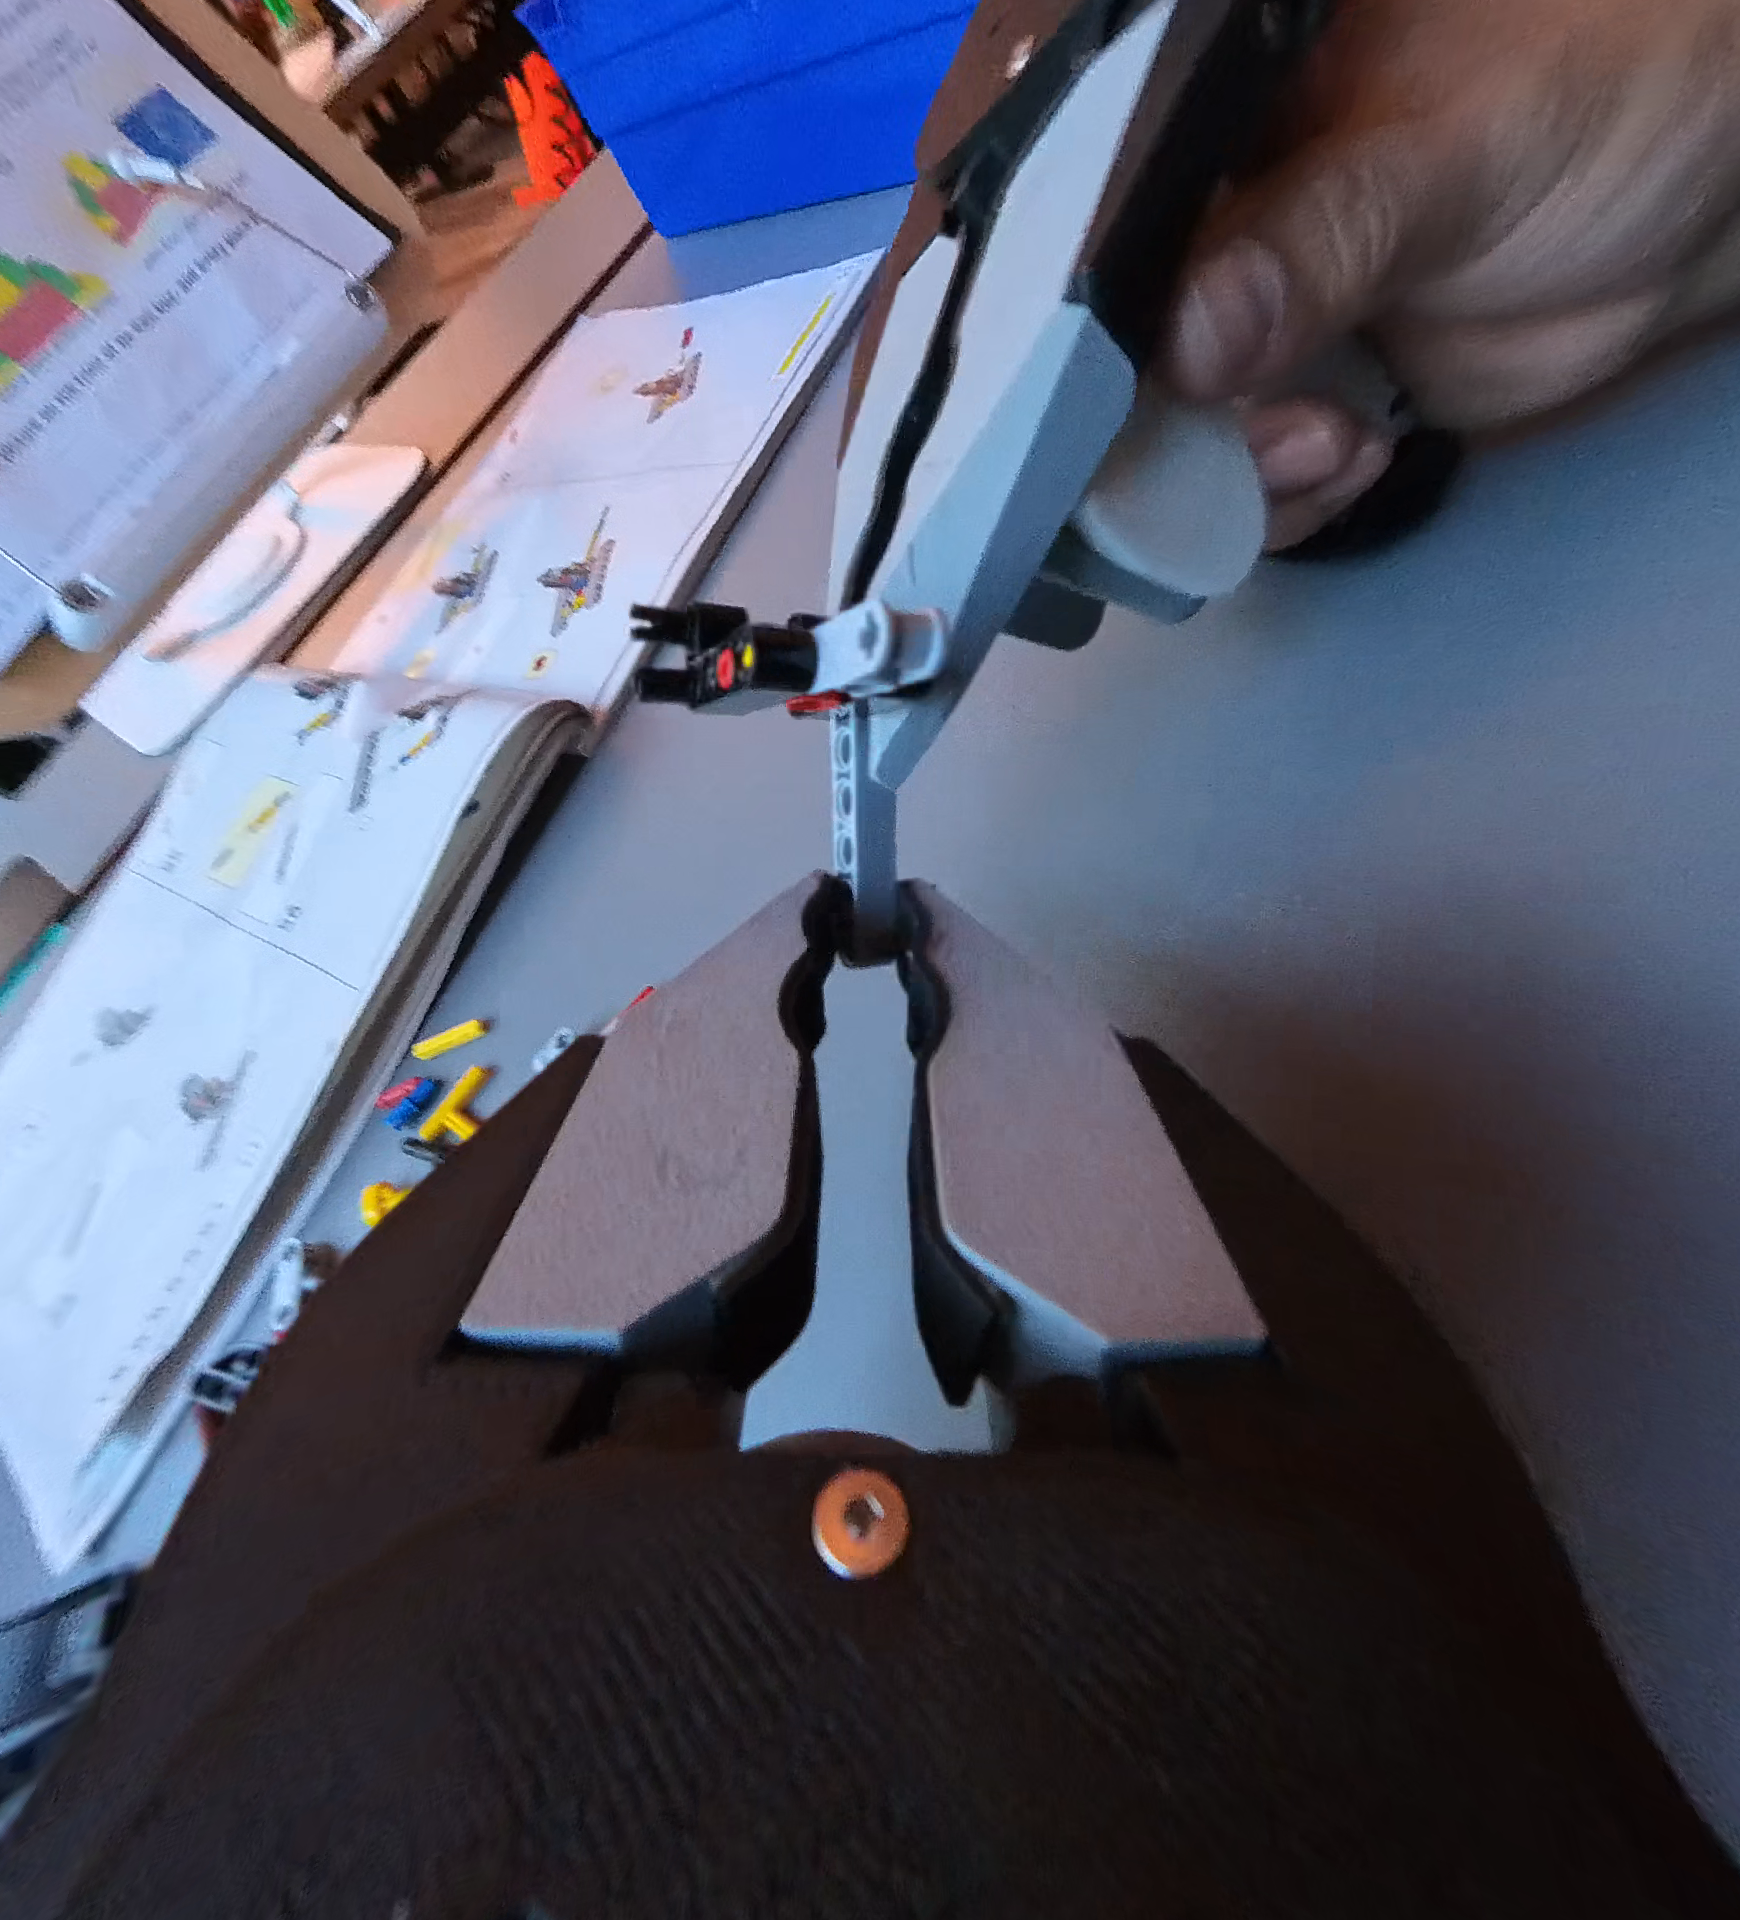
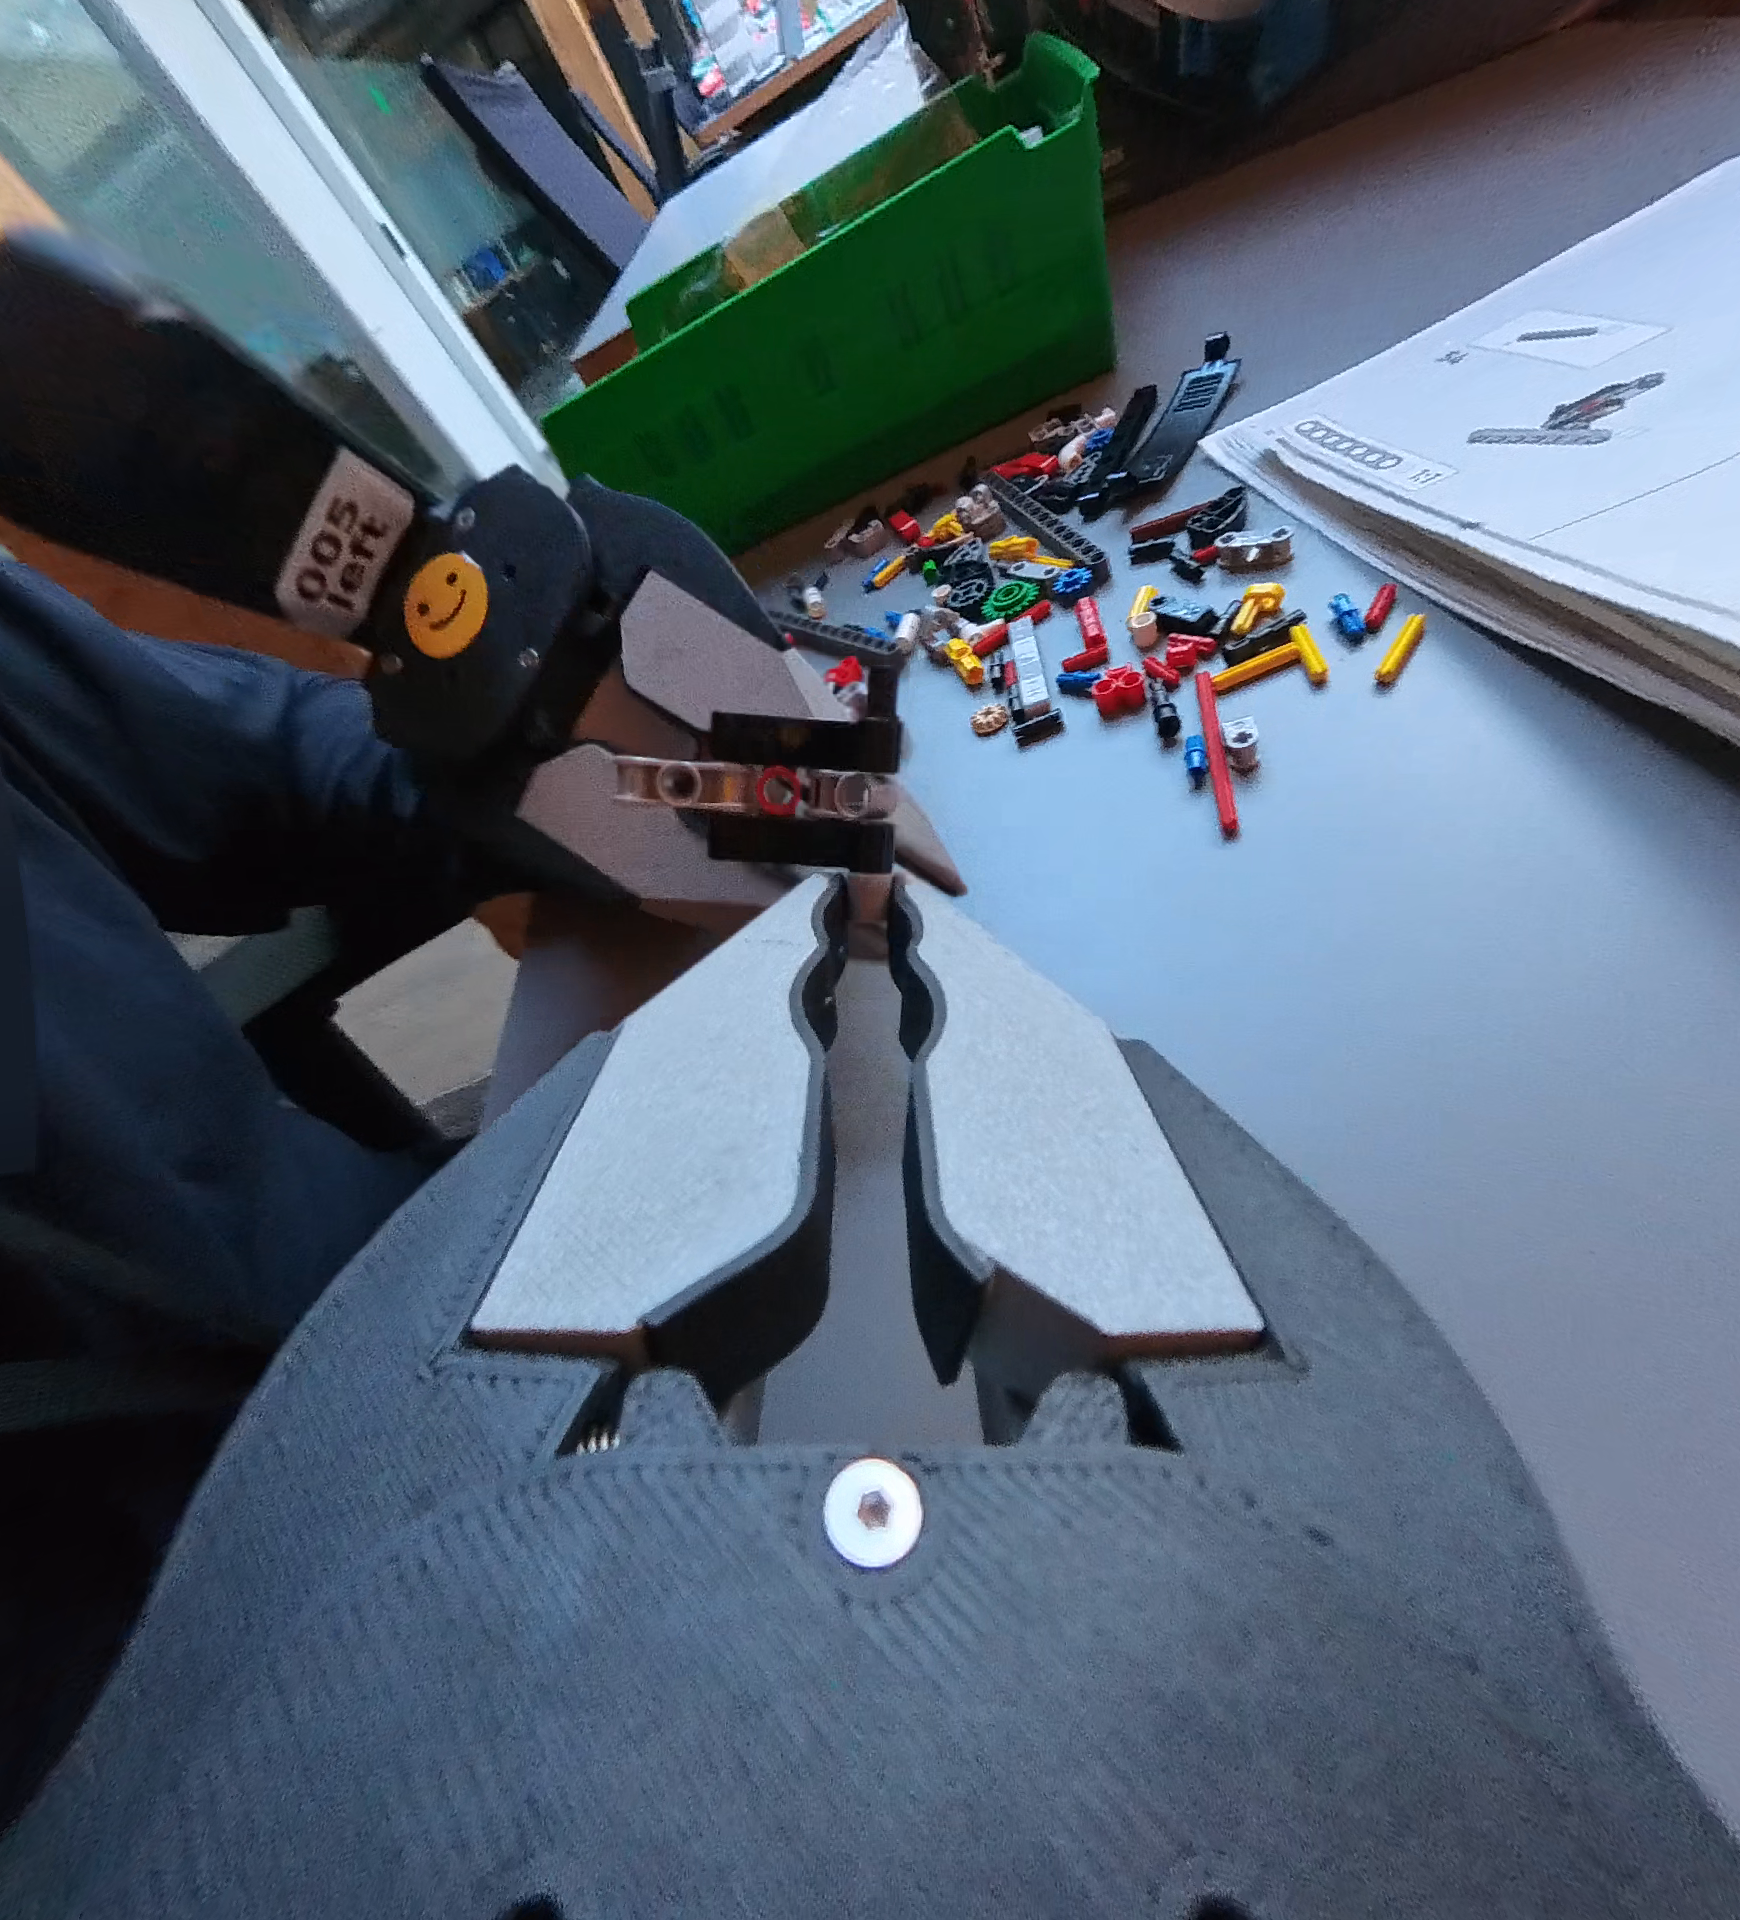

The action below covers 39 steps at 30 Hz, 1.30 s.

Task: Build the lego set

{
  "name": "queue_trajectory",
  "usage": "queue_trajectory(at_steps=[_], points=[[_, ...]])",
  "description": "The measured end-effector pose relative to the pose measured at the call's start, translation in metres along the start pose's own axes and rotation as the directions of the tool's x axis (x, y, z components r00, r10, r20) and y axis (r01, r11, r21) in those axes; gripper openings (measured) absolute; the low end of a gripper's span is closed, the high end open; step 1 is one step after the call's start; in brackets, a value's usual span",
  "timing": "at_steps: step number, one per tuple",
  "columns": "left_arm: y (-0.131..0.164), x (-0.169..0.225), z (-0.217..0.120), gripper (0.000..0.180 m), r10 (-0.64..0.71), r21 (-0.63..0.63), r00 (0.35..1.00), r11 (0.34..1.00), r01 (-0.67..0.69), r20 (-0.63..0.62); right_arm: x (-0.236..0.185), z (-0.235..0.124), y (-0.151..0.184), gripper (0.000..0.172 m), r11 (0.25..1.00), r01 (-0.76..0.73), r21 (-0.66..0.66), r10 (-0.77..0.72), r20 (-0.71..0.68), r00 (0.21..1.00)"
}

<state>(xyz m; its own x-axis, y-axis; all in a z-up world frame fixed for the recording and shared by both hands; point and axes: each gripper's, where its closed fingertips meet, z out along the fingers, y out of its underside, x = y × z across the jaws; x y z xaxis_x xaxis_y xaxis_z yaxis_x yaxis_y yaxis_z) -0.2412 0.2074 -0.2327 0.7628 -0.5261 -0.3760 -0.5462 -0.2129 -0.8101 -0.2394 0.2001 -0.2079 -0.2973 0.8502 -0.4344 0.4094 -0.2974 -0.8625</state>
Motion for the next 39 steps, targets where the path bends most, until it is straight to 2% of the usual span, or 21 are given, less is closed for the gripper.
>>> queue_trajectory(at_steps=[4, 8, 15, 20, 25, 27, 28, 29, 31, 33, 35, 39], points=[[-0.001, 0.0, -0.001, 0.007, 0.081, 0.004, 0.996, 0.997, -0.081, 0.044, 0.0, -0.002, 0.004, 0.004, 0.998, -0.064, -0.019, 0.065, 0.056, 0.996], [-0.008, -0.001, -0.006, 0.007, 0.07, 0.053, 0.996, 0.996, -0.073, 0.048, -0.001, -0.004, 0.003, 0.004, 0.987, -0.161, -0.019, 0.162, 0.138, 0.977], [-0.024, 0.004, -0.016, 0.005, 0.108, 0.144, 0.992, 0.983, -0.116, 0.063, -0.006, -0.009, 0.002, 0.008, 0.903, -0.423, -0.072, 0.421, 0.335, 0.843], [-0.027, 0.003, -0.02, 0.006, 0.029, 0.182, 1.0, 0.983, -0.029, 0.003, -0.009, -0.01, 0.0, 0.008, 0.89, -0.447, -0.087, 0.445, 0.38, 0.811], [-0.032, -0.005, -0.026, 0.005, -0.085, 0.234, 0.995, 0.968, 0.093, -0.042, -0.006, -0.017, -0.01, 0.003, 0.874, -0.484, -0.041, 0.453, 0.431, 0.781], [-0.039, -0.006, -0.032, 0.005, -0.178, 0.286, 0.974, 0.934, 0.213, -0.143, -0.009, -0.018, -0.014, 0.011, 0.896, -0.443, -0.012, 0.403, 0.443, 0.801], [-0.042, -0.009, -0.036, 0.005, -0.222, 0.317, 0.957, 0.908, 0.273, -0.187, -0.012, -0.019, -0.016, 0.01, 0.913, -0.409, 0.007, 0.364, 0.443, 0.819], [-0.046, -0.011, -0.041, 0.005, -0.247, 0.349, 0.94, 0.881, 0.319, -0.235, -0.015, -0.02, -0.018, 0.01, 0.93, -0.366, 0.029, 0.316, 0.445, 0.838], [-0.054, -0.006, -0.052, 0.005, -0.256, 0.394, 0.886, 0.823, 0.41, -0.387, -0.024, -0.023, -0.026, 0.022, 0.959, -0.266, 0.092, 0.198, 0.451, 0.87], [-0.067, 0.001, -0.067, 0.006, -0.241, 0.426, 0.808, 0.749, 0.507, -0.538, -0.034, -0.025, -0.034, 0.036, 0.975, -0.163, 0.153, 0.084, 0.426, 0.901], [-0.076, 0.004, -0.081, 0.006, -0.184, 0.484, 0.779, 0.692, 0.536, -0.6, -0.043, -0.025, -0.038, 0.05, 0.979, -0.034, 0.2, -0.041, 0.361, 0.932], [-0.084, 0.015, -0.092, 0.006, -0.094, 0.51, 0.728, 0.652, 0.56, -0.679, -0.058, -0.023, -0.042, 0.065, 0.937, 0.258, 0.235, -0.298, 0.157, 0.942]])
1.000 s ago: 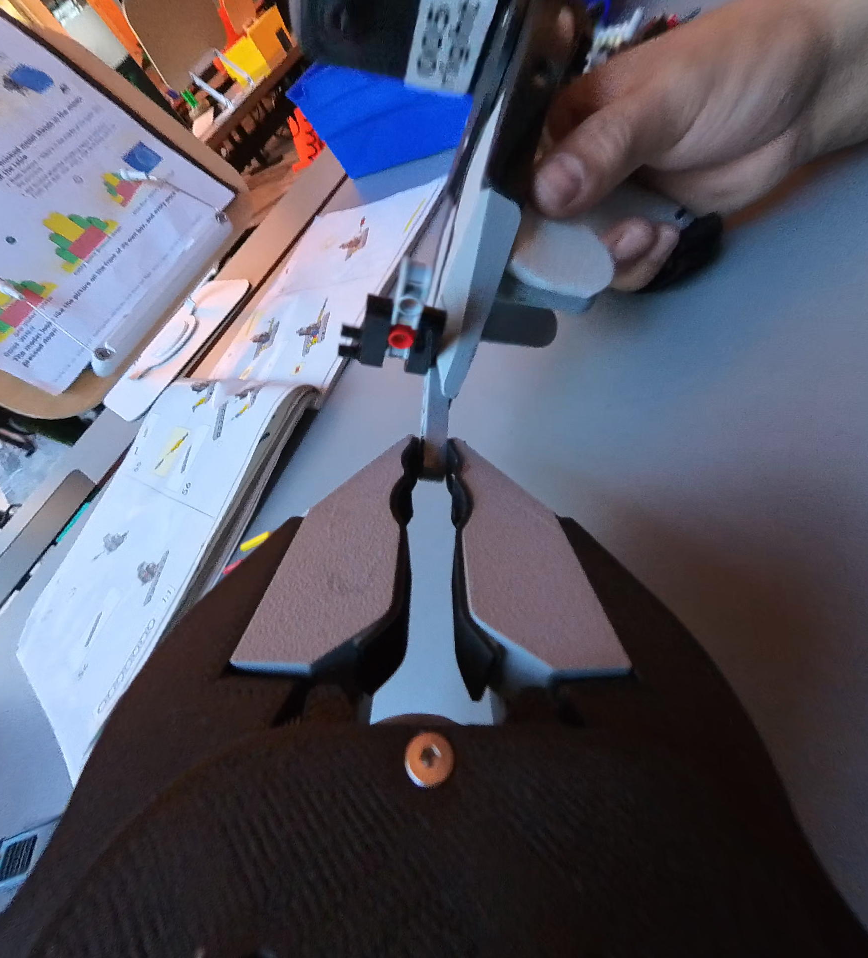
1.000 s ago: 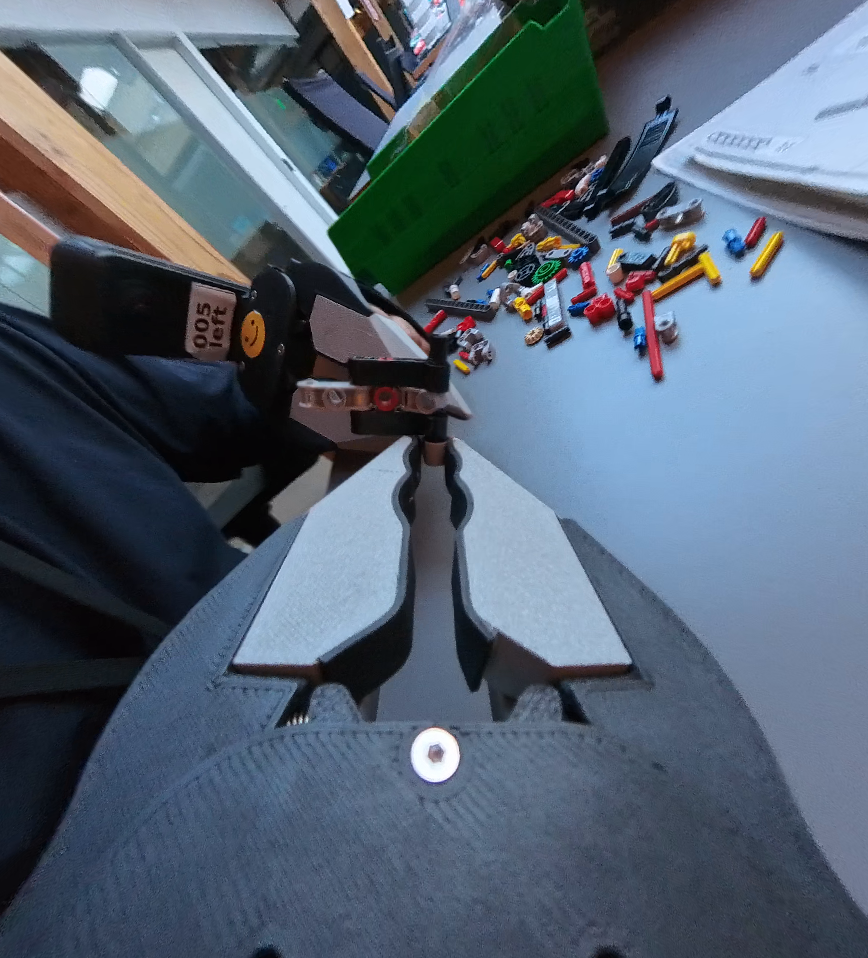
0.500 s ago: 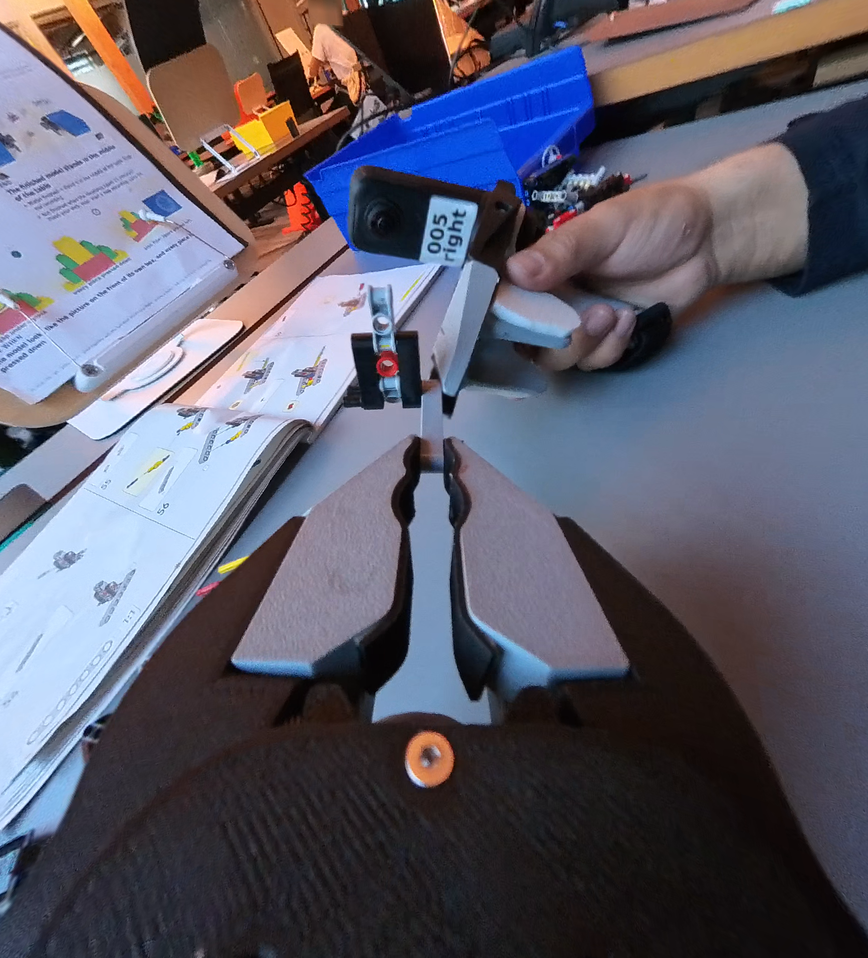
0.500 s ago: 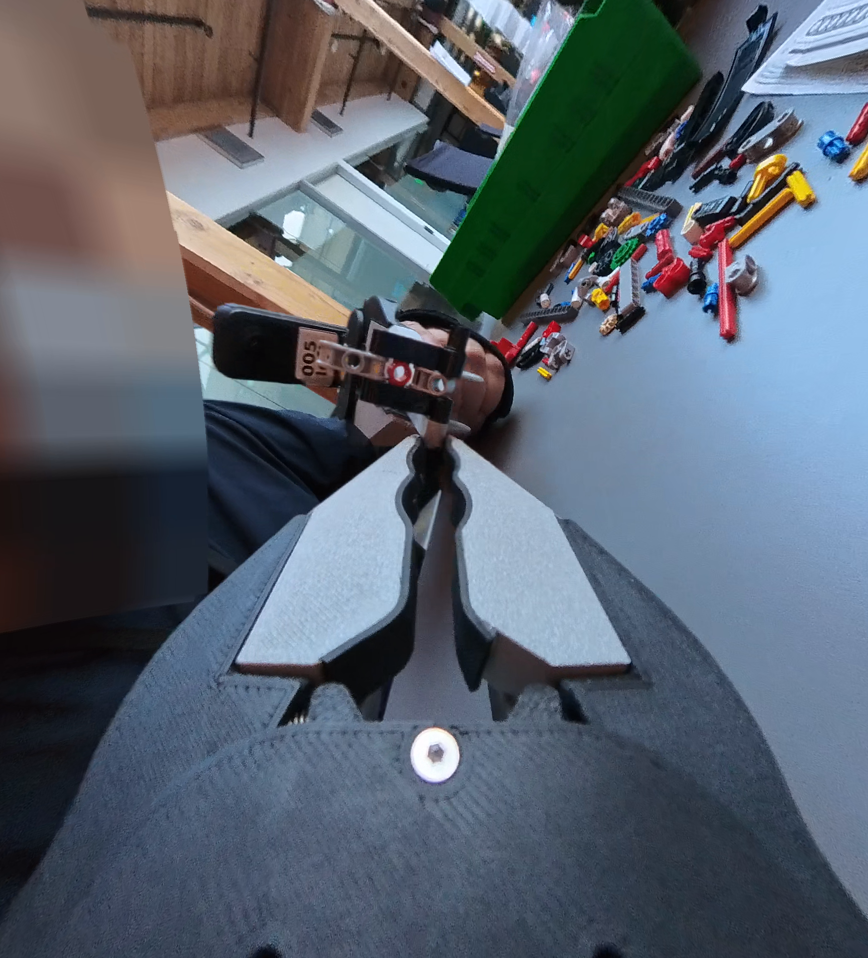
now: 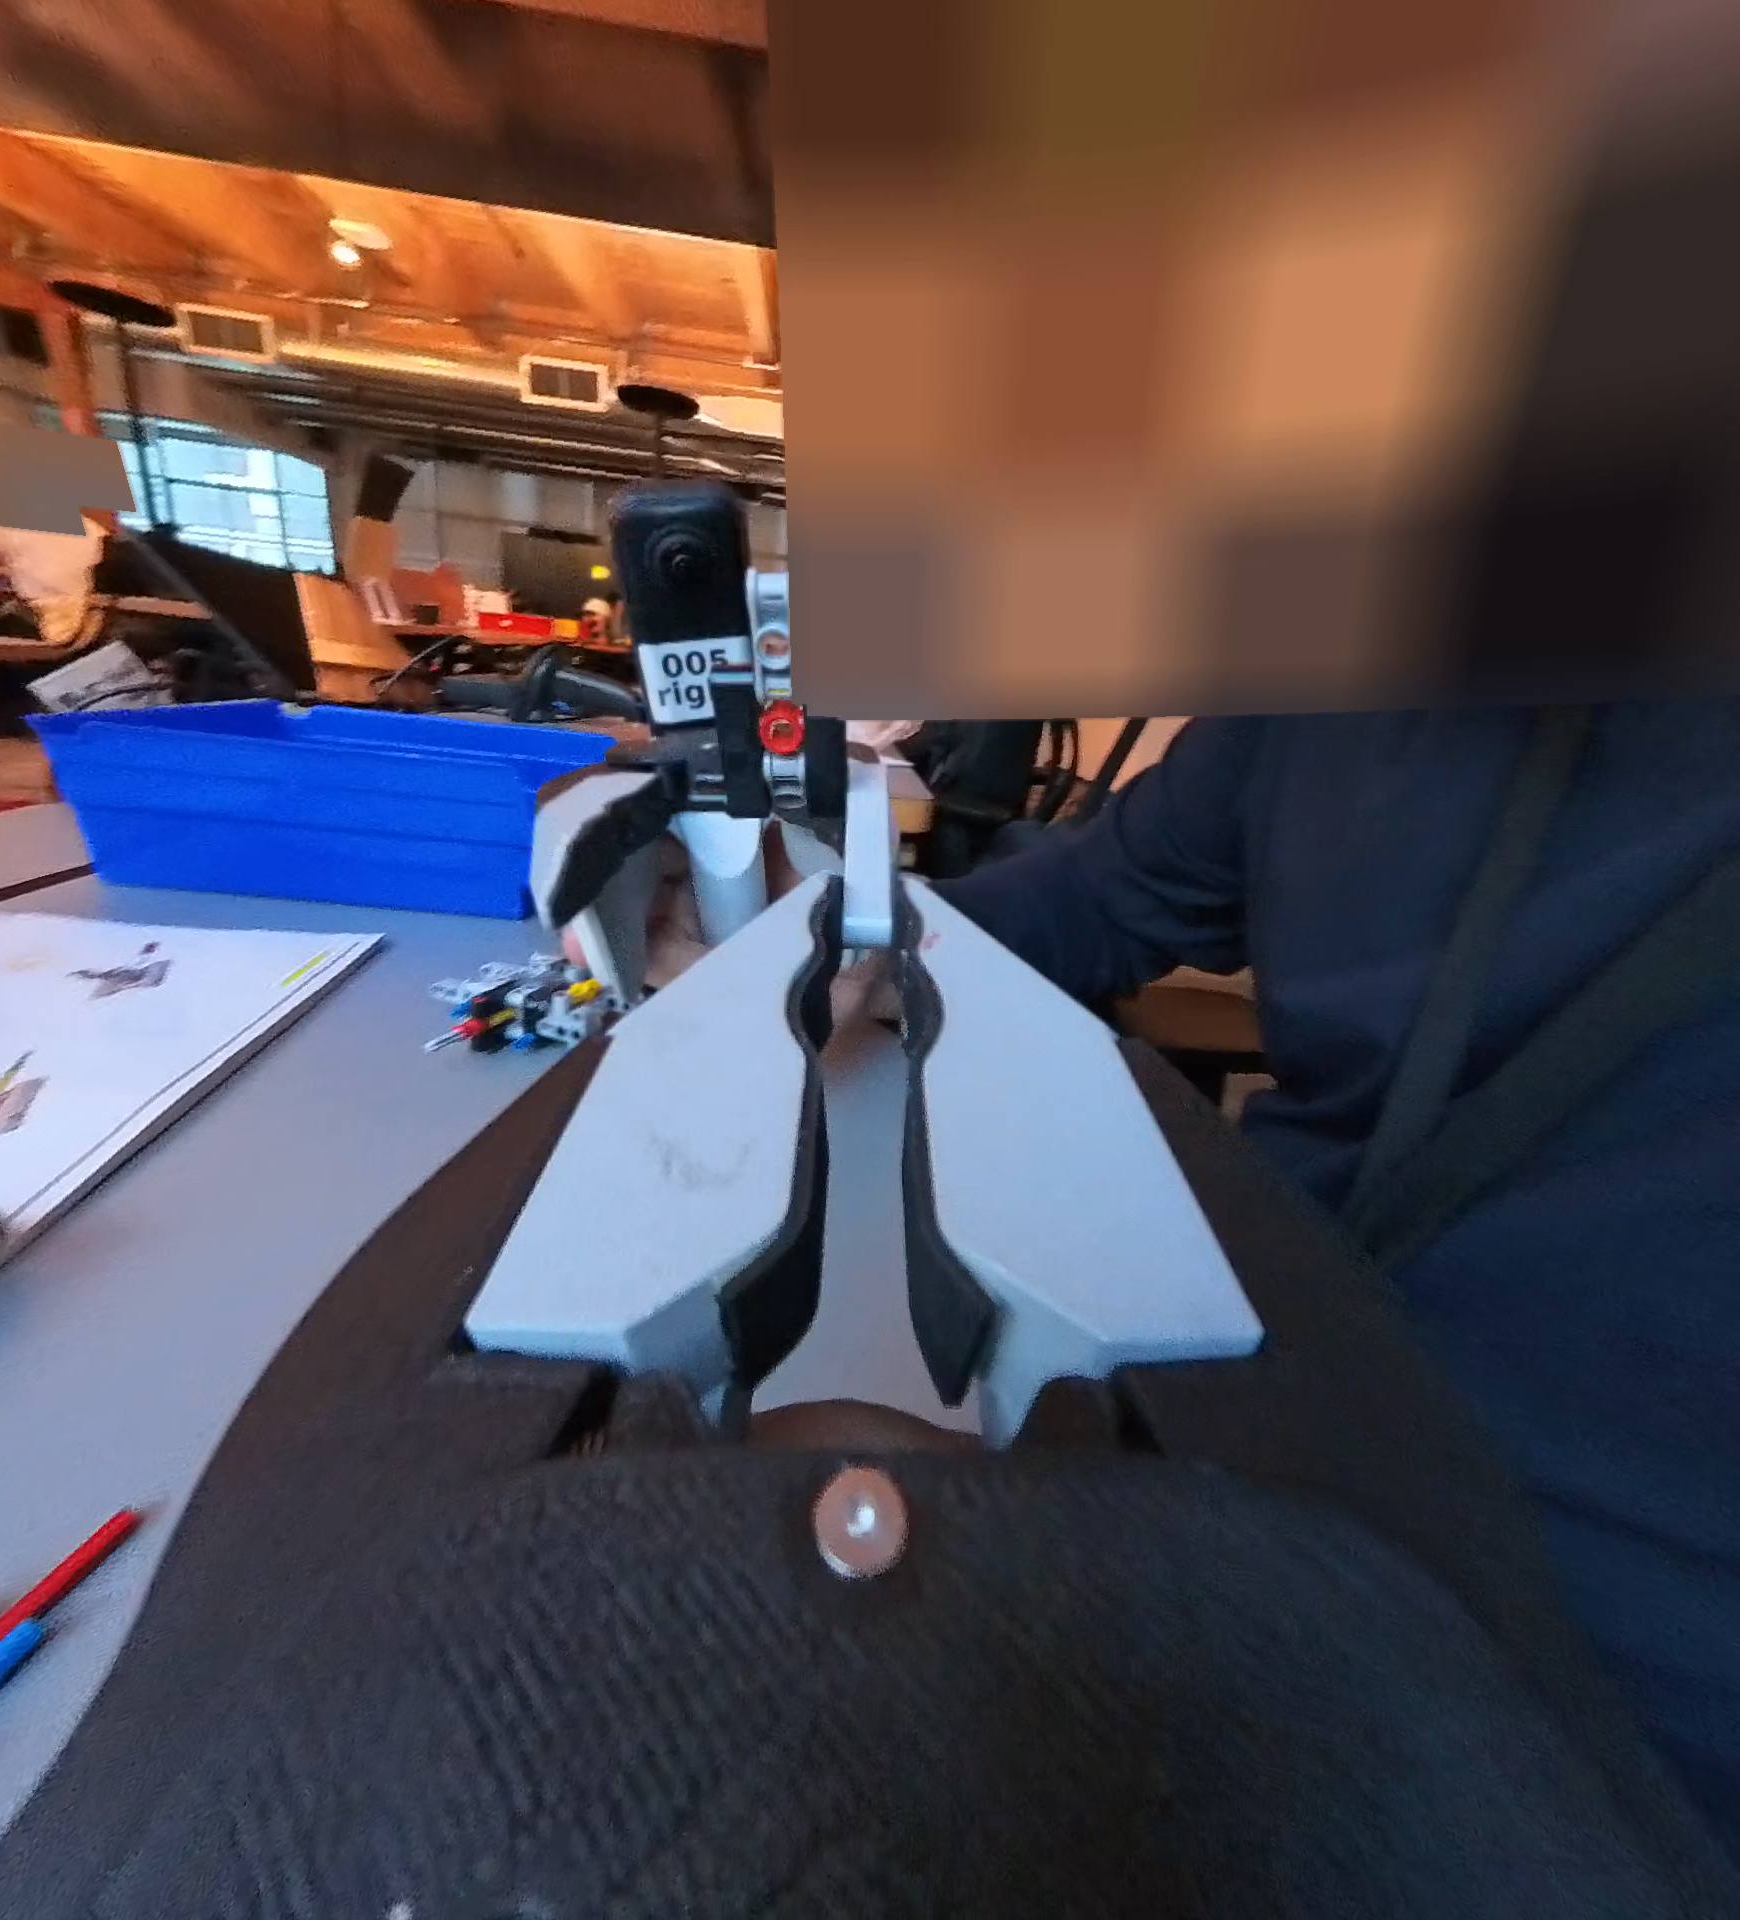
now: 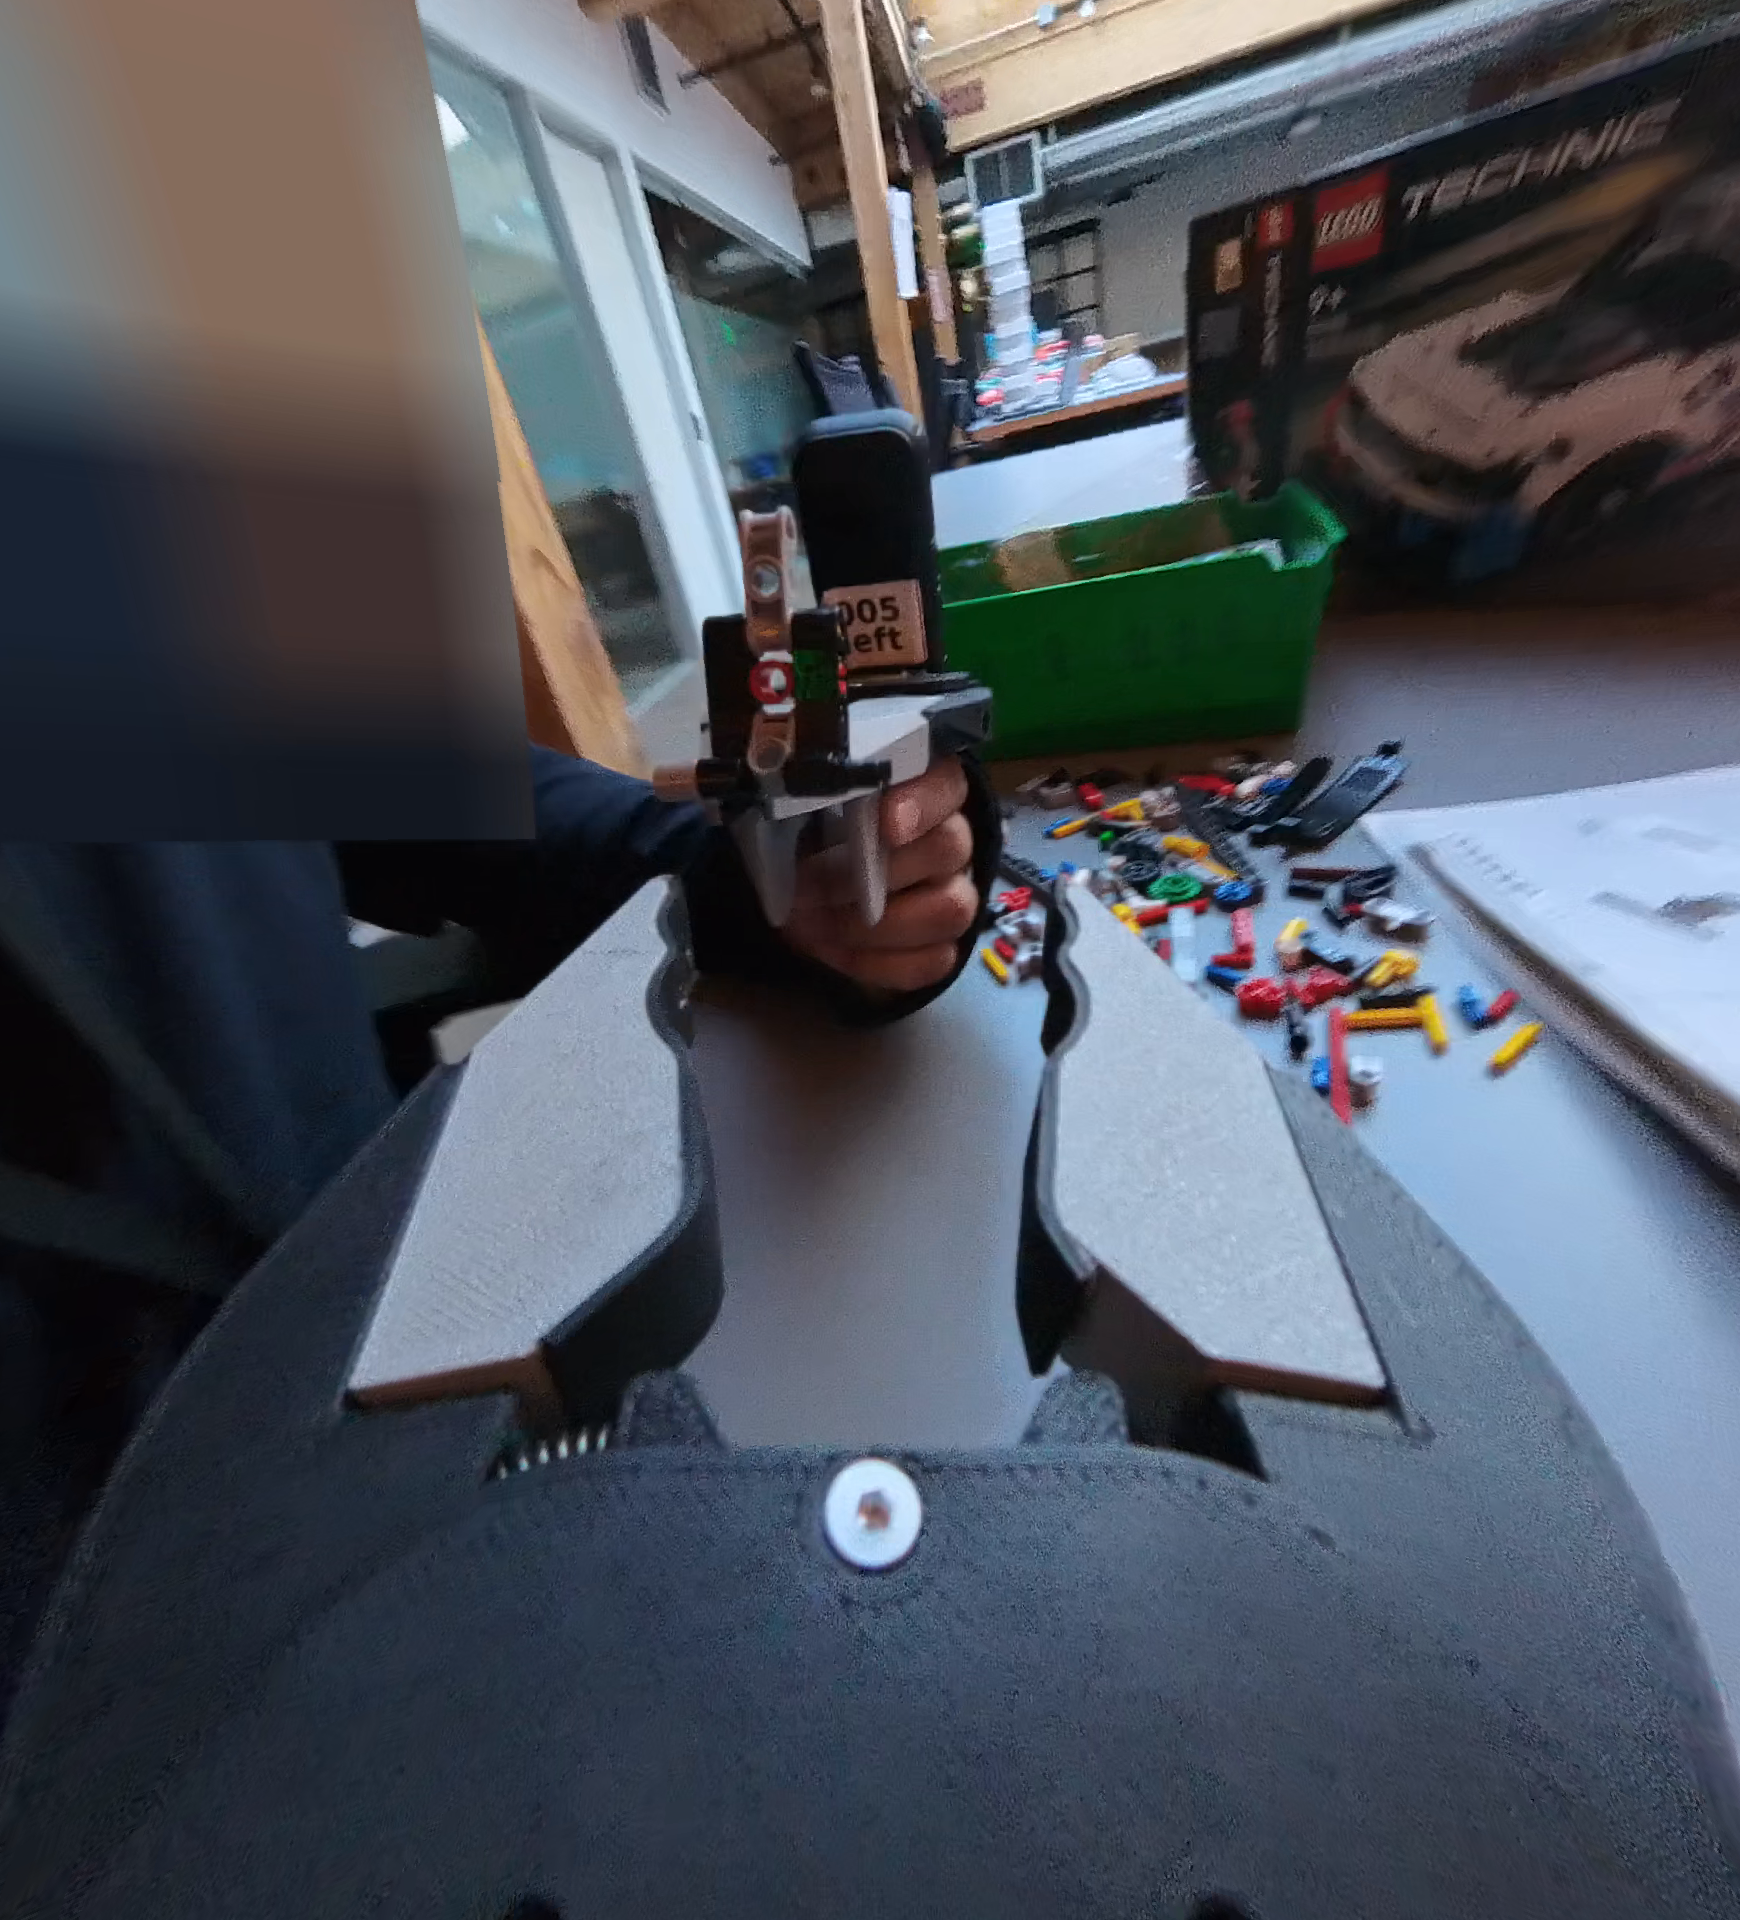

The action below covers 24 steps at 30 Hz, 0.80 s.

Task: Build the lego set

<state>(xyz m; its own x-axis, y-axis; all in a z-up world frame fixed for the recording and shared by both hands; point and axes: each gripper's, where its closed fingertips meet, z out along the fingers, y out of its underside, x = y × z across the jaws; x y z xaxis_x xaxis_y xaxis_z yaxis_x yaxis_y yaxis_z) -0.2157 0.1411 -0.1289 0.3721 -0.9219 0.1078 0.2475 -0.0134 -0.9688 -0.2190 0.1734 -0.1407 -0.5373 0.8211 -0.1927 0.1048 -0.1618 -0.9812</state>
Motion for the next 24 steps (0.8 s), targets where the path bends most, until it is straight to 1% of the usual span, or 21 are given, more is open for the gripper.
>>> queue_trajectory(at_steps=[2, 4, 7, 10, 12, 13, 15, 17, 21, 24], points=[[0.002, 0.007, 0.003, 0.005, 0.022, -0.004, 0.999, 1.0, -0.022, -0.041, -0.007, 0.001, -0.005, 0.065, 0.994, 0.107, -0.002, -0.107, -0.052, 0.993], [0.007, 0.01, 0.005, 0.005, 0.075, -0.022, 0.996, 0.997, -0.076, -0.051, -0.017, 0.0, -0.01, 0.066, 0.984, 0.177, 0.008, -0.176, -0.057, 0.983], [0.014, 0.014, 0.008, 0.006, 0.144, -0.05, 0.988, 0.988, -0.147, -0.057, -0.029, 0.0, -0.012, 0.063, 0.972, 0.234, 0.004, -0.234, -0.043, 0.971], [0.015, 0.014, 0.008, 0.006, 0.204, -0.039, 0.978, 0.978, -0.206, -0.052, -0.033, 0.004, -0.005, 0.058, 0.962, 0.268, -0.049, -0.27, -0.044, 0.962], [0.017, 0.011, 0.008, 0.006, 0.196, -0.05, 0.98, 0.979, -0.198, -0.045, -0.032, 0.006, 0.0, 0.046, 0.949, 0.3, -0.093, -0.307, -0.073, 0.949], [0.017, 0.012, 0.008, 0.006, 0.193, -0.049, 0.98, 0.98, -0.195, -0.048, -0.03, 0.006, 0.001, 0.043, 0.94, 0.322, -0.109, -0.333, -0.095, 0.938], [0.017, 0.01, 0.008, 0.006, 0.187, -0.051, 0.981, 0.981, -0.189, -0.043, -0.027, 0.006, 0.002, 0.042, 0.922, 0.361, -0.14, -0.379, -0.129, 0.916], [0.018, 0.009, 0.007, 0.006, 0.171, -0.055, 0.984, 0.983, -0.173, -0.041, -0.024, 0.006, 0.004, 0.042, 0.914, 0.372, -0.159, -0.395, -0.148, 0.907], [0.018, 0.004, 0.006, 0.006, 0.12, -0.074, 0.993, 0.99, -0.121, -0.02, -0.019, 0.005, 0.007, 0.042, 0.92, 0.347, -0.18, -0.376, -0.162, 0.913], [0.018, 0.004, 0.007, 0.006, 0.112, -0.08, 0.994, 0.99, -0.113, -0.013, -0.018, 0.004, 0.008, 0.041, 0.93, 0.317, -0.183, -0.346, -0.155, 0.925]])
